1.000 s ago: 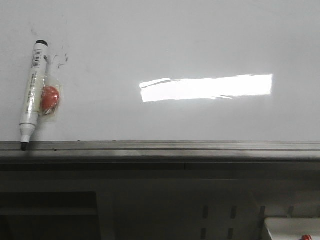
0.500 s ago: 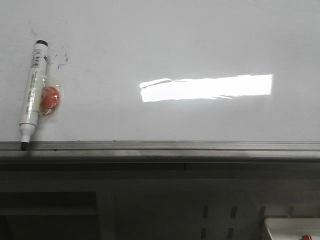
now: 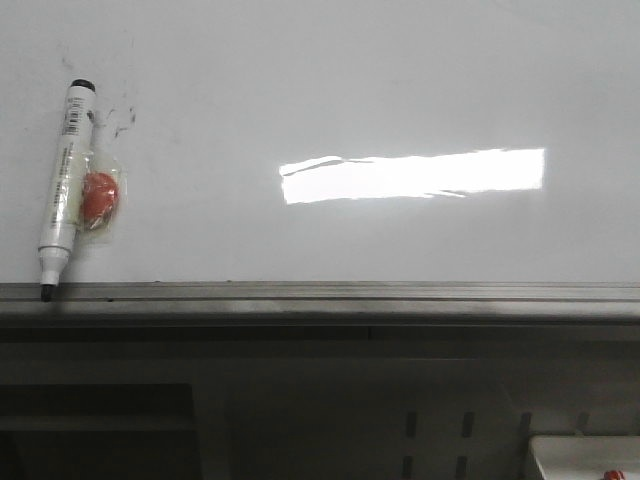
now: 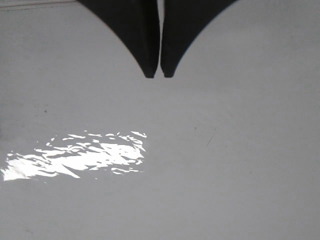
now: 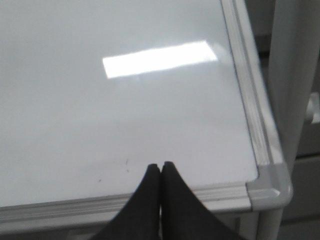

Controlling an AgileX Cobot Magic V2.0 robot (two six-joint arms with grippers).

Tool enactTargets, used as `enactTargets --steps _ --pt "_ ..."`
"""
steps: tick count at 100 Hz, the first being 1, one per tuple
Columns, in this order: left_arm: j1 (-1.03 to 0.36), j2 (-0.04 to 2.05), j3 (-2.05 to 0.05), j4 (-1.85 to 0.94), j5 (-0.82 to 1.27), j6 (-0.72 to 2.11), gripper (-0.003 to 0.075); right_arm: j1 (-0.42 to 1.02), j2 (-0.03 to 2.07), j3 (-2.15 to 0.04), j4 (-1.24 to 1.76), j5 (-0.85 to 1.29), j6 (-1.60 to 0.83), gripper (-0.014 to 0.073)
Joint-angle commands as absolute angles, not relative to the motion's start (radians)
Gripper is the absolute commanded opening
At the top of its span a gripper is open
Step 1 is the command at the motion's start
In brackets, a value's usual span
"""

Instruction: Write number 4 on whiteboard

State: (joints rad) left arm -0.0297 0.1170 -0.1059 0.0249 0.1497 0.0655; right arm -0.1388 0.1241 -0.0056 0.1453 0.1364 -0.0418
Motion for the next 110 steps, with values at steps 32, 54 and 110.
enactTargets --steps 32,54,110 --pt "-0.035 0.403 -0.243 0.045 0.042 0.065 0.0144 -0.06 0.476 -0.21 0.219 0.142 -0.041 -0.0064" --pt "-0.065 0.537 -0.243 -0.125 -0.139 0.065 0.0368 -0.059 0.524 -0.21 0.221 0.094 -0.041 -0.0064" --pt "-0.655 0.736 -0.243 -0.174 -0.272 0.065 0.0368 -0.059 0.522 -0.21 0.221 0.122 -0.041 -0.0064"
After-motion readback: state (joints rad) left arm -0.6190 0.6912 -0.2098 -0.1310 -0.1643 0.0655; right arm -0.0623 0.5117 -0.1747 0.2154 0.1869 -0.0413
